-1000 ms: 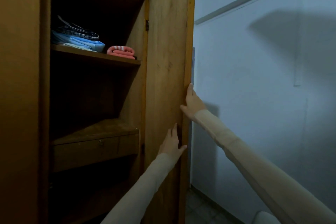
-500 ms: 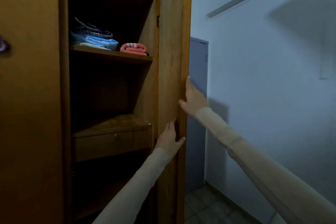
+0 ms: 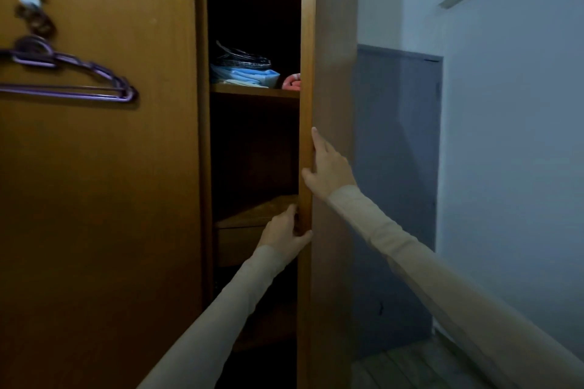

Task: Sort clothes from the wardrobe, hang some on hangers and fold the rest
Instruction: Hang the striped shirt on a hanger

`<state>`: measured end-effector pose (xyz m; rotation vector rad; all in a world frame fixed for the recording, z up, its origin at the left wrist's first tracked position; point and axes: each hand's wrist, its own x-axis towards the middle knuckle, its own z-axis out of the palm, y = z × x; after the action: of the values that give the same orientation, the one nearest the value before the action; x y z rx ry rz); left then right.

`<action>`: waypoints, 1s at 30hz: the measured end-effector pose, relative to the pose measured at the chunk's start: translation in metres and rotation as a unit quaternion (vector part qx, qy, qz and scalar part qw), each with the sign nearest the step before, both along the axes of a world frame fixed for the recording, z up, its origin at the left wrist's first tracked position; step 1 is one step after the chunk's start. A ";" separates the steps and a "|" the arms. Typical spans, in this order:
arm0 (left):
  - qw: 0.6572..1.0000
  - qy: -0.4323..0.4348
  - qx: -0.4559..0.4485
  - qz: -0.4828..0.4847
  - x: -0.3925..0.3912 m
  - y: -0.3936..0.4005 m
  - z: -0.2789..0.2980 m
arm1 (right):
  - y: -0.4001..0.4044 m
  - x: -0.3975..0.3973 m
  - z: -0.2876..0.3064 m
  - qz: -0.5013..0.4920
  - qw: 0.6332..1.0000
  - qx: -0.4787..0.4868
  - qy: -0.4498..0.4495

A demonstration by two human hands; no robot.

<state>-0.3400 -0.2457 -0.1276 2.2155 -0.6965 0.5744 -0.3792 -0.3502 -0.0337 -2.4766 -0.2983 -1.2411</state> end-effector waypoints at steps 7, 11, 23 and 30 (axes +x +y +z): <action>0.999 0.020 -0.022 0.035 0.052 0.070 -0.003 | 0.055 0.056 -0.002 0.060 0.997 -0.034 0.035; 0.999 0.021 0.010 0.044 0.095 0.105 0.000 | 0.087 0.094 0.000 0.056 0.996 -0.062 0.035; 0.975 -0.183 0.058 0.111 0.214 0.178 0.026 | 0.118 0.237 0.002 -0.035 0.998 -0.056 -0.008; 0.926 -0.270 0.227 0.137 0.259 0.177 0.050 | 0.116 0.297 -0.005 -0.049 0.995 -0.073 0.057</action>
<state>-0.0811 -0.0686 -0.0779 2.6289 -0.8649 1.3124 -0.0823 -0.2346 -0.0384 -2.7035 -0.2490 -1.1469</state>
